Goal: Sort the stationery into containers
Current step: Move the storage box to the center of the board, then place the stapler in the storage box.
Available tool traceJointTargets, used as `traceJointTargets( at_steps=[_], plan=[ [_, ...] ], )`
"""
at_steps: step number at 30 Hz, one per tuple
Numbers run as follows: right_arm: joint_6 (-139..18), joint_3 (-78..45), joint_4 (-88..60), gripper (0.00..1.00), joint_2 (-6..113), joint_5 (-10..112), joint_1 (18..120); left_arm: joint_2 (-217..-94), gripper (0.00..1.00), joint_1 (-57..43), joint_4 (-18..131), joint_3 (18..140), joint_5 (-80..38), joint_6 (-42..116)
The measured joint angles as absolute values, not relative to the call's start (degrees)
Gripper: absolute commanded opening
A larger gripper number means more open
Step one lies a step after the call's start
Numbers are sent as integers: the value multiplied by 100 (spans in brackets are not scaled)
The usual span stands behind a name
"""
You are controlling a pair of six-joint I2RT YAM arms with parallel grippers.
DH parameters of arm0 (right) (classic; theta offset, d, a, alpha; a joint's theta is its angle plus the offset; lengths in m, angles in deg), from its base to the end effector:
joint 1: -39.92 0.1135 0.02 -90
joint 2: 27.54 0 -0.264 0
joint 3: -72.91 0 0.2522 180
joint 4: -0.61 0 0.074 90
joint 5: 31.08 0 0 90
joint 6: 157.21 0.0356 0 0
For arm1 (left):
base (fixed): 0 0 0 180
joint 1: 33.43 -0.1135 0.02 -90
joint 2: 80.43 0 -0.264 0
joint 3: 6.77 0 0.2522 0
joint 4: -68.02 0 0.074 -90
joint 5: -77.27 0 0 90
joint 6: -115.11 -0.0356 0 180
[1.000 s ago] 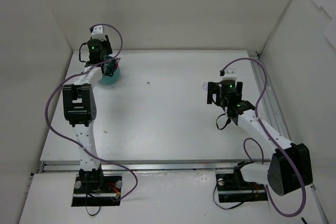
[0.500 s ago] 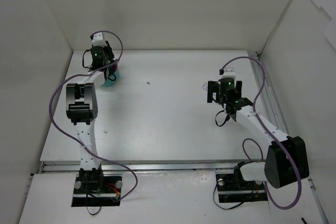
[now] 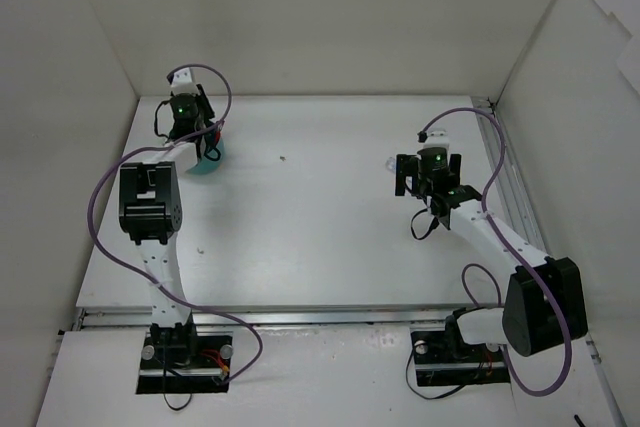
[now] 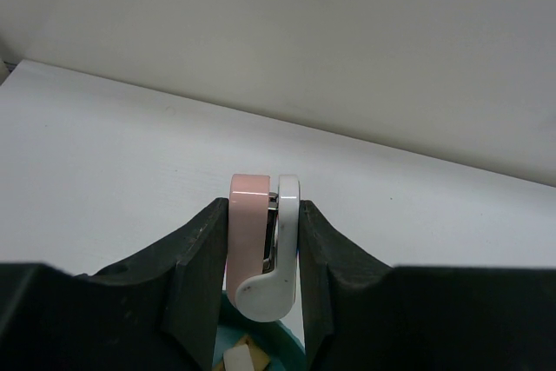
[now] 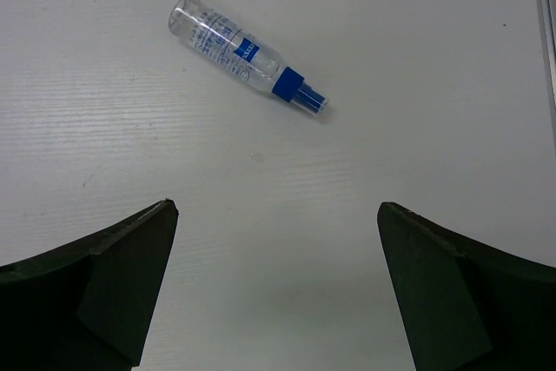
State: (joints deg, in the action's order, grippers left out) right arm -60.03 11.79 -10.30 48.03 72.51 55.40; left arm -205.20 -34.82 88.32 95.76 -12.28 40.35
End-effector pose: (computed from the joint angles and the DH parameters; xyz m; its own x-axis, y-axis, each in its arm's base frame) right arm 0.2880 0.0711 0.2597 -0.4164 0.0107 -0.9091 -0.0028 0.9999 0.0131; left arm 0.5134 0.0127 0.2312 -0.0242 -0.2635 -0.9644 -0.0399 0.9641 -0.2625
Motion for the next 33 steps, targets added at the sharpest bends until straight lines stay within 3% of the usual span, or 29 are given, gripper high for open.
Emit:
traceJointTargets(
  at_steps=[16, 23, 28, 31, 33],
  plan=[
    [-5997, 1179, -980, 98, 4587, 6995, 5527, -18614, 10, -3351, 8804, 8438, -793, 3843],
    [-5992, 1179, -967, 98, 4523, 6914, 5527, -18470, 11, -3419, 8859, 7642, -457, 3893],
    [-5986, 1179, -963, 98, 4491, 6899, 5527, -18542, 27, -3495, 8786, 7439, -293, 3983],
    [-5986, 1179, -958, 98, 4486, 6897, 5527, -18579, 31, -3508, 8786, 7437, -234, 4090],
    [-5986, 1181, -958, 98, 4486, 6897, 5527, -18586, 47, -3515, 8786, 7437, -236, 4144]
  ],
)
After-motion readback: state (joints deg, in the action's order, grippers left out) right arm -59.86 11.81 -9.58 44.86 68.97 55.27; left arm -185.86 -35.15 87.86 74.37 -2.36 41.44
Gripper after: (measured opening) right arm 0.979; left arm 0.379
